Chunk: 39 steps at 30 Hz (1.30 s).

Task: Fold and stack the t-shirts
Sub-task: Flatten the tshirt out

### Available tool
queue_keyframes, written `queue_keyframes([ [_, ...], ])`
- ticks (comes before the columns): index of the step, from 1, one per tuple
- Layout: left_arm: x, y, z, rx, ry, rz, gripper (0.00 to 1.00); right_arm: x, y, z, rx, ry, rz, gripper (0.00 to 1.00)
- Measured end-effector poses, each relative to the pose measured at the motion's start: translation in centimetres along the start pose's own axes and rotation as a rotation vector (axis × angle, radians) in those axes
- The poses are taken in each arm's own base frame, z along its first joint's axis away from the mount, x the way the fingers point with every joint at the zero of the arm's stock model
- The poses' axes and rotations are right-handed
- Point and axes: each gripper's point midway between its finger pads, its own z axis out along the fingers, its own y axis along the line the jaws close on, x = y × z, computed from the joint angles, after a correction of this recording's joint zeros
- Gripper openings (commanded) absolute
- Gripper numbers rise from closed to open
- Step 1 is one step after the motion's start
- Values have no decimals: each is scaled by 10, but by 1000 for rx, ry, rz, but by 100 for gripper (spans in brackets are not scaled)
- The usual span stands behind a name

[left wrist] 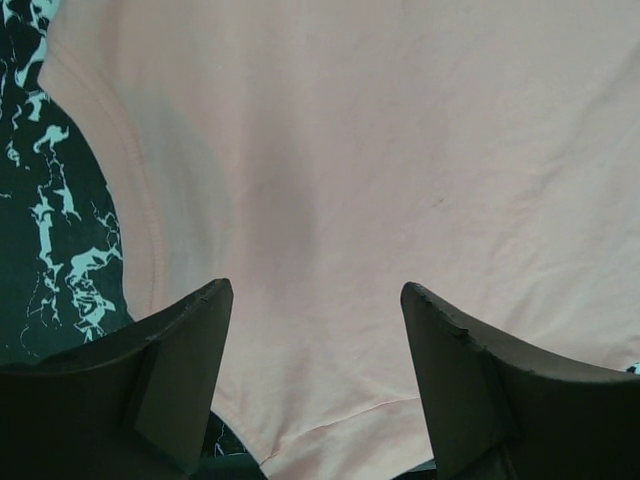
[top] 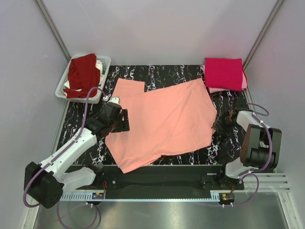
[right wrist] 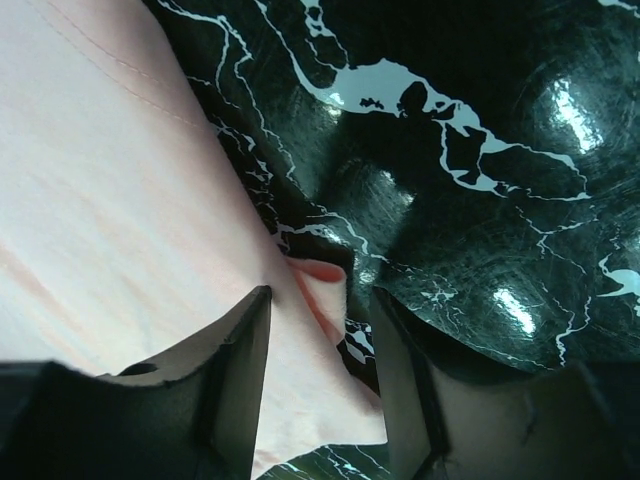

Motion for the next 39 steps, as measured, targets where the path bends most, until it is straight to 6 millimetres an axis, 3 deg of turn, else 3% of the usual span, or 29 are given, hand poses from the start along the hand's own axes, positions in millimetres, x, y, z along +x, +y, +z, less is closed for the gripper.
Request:
queue_keyframes([
  [4, 16, 6, 2, -11, 35, -11, 74, 3, -6, 1, 17, -5, 7, 45],
  [15, 16, 6, -4, 6, 12, -42, 73, -5, -22, 3, 39, -45, 54, 41],
  [36, 25, 9, -2, 1, 27, -61, 72, -2, -4, 8, -88, -50, 55, 38],
  [39, 25, 9, -2, 1, 27, -62, 72, 2, -5, 8, -94, -43, 55, 25],
])
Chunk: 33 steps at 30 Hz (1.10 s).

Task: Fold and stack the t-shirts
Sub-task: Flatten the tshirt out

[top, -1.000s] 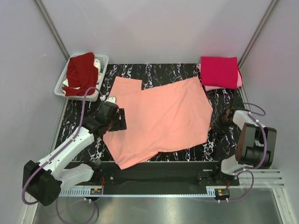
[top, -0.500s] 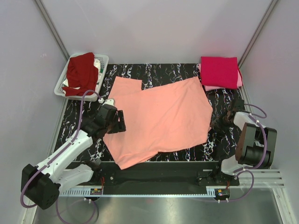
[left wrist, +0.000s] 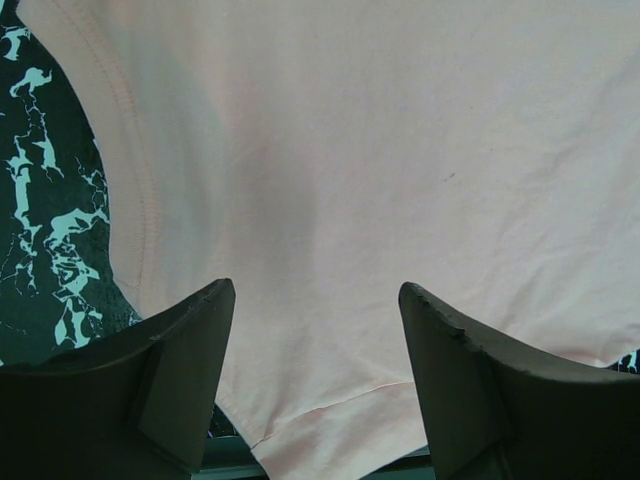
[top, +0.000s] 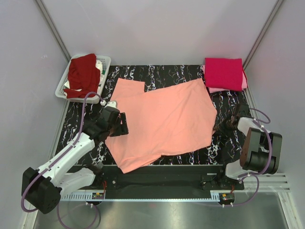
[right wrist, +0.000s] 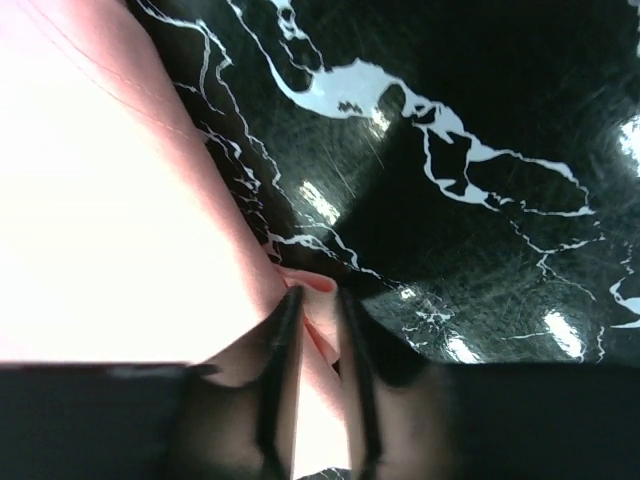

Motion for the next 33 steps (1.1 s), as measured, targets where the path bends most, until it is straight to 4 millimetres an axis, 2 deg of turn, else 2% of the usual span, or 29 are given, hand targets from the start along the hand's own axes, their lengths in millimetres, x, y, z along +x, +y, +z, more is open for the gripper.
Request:
queue_keyframes([
  [3, 0, 0, 0, 0, 0, -1, 72, 6, -2, 1, -4, 19, 4, 1],
  [4, 0, 0, 0, 0, -1, -2, 72, 8, -2, 1, -6, 24, 7, 0],
  [9, 8, 3, 7, -14, 22, -8, 72, 10, -2, -1, -12, 28, 9, 0],
  [11, 12, 4, 13, -27, 41, -10, 71, 7, -3, -8, -2, -4, 7, 0],
  [16, 21, 8, 26, -68, 93, -3, 71, -16, -3, -53, 19, -195, 29, 0],
  [20, 26, 11, 32, -91, 122, -1, 71, -33, -17, -80, 58, -315, 107, 0],
  [21, 27, 12, 33, -96, 127, -1, 71, -34, -22, -84, 73, -330, 132, 6],
  [22, 28, 13, 34, -99, 131, -1, 71, -35, -26, -87, 87, -336, 153, 16],
  [24, 28, 13, 35, -102, 134, -2, 71, -34, -34, -88, 117, -337, 186, 22],
  [25, 28, 14, 35, -104, 134, -4, 71, -32, -37, -88, 126, -329, 191, 46],
  [26, 28, 15, 35, -107, 134, -5, 71, -29, -40, -87, 138, -321, 206, 59],
  [29, 26, 20, 37, -122, 133, -24, 72, -26, -44, -89, 155, -313, 221, 84],
  [31, 23, 28, 41, -147, 135, -48, 72, -26, -42, -93, 146, -329, 214, 86],
  [33, 23, 37, 45, -177, 150, -72, 71, -27, -33, -102, 91, -355, 201, 87],
])
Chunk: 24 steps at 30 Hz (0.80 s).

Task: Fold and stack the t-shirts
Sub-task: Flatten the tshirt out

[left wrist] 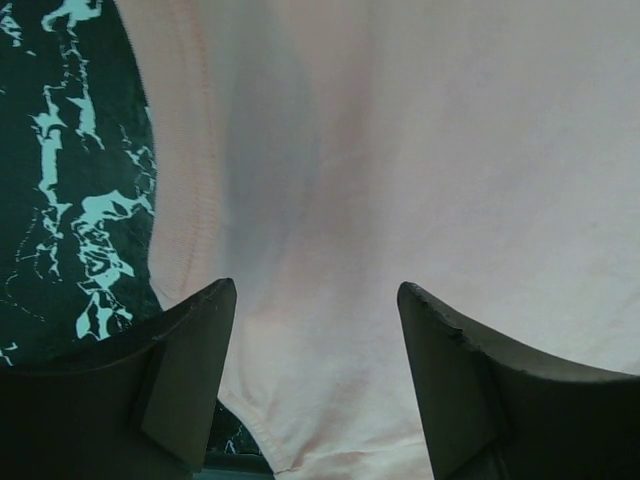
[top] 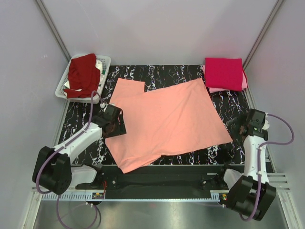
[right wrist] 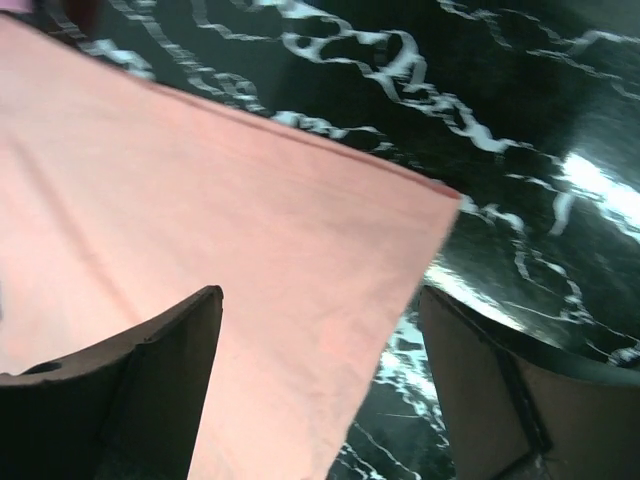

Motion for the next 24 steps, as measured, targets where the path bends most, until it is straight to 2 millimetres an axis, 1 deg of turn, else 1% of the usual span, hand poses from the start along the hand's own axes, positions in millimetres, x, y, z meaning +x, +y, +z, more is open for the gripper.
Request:
queue_keyframes([
  [2, -4, 8, 8, -36, 22, -29, 71, -2, 14, -8, -84, -13, -7, 85],
  [4, -11, 14, 16, -66, 40, -54, 71, 1, 32, -11, -173, 10, -14, 84],
  [6, -19, 16, 24, -90, 53, -72, 70, 11, 47, -4, -218, 67, -46, 85],
  [8, -32, 16, 35, -119, 65, -79, 70, 30, 64, 6, -226, 154, -113, 86],
  [11, -53, 7, 52, -139, 74, -73, 68, 60, 92, 27, -218, 271, -229, 86],
  [13, -66, 2, 67, -152, 89, -71, 65, 71, 105, 39, -214, 309, -274, 86],
  [16, -81, -4, 92, -169, 126, -70, 63, 74, 120, 61, -198, 338, -310, 86],
  [21, -121, -12, 112, -186, 120, -60, 61, 70, 145, 100, -178, 361, -351, 86],
  [24, -148, -19, 126, -195, 107, -45, 61, 70, 152, 121, -162, 379, -363, 87],
])
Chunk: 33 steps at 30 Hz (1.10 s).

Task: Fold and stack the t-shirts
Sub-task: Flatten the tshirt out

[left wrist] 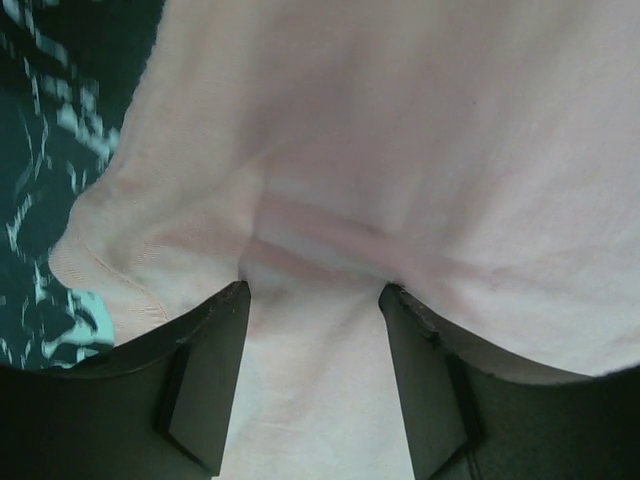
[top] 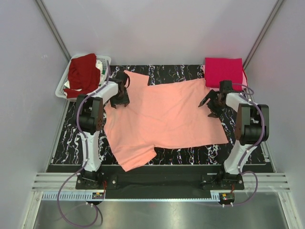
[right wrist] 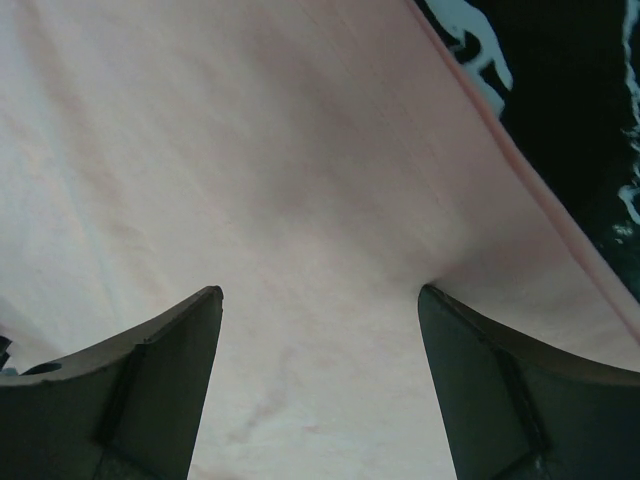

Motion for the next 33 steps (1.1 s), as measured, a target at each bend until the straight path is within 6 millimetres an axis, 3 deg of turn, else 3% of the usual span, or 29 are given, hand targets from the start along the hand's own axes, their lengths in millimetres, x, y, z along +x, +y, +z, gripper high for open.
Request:
queue_keyframes([
  [9, -67, -26, 20, -10, -14, 54, 61, -19, 26, 16, -57, 25, 3, 87],
  [12, -70, -27, 20, -8, -15, 70, 65, -21, 29, 16, -58, 27, 1, 88],
  [16, -65, -23, 4, -9, -2, 88, 68, -20, 31, 10, -47, 35, -11, 90],
  [19, -59, -16, -33, -1, -32, 101, 69, -19, 36, -4, -44, 29, -33, 91],
  [23, -26, 3, -113, 47, -134, 103, 67, -23, 50, -50, -69, -36, -74, 94],
  [27, 39, 27, -183, 144, -244, 91, 67, -21, 60, -121, -144, -182, -108, 95],
  [30, 99, 30, -195, 210, -245, 110, 65, 4, 48, -157, -185, -242, -109, 94],
  [33, 167, 32, -178, 256, -155, 138, 64, 38, 24, -170, -204, -255, -86, 94],
])
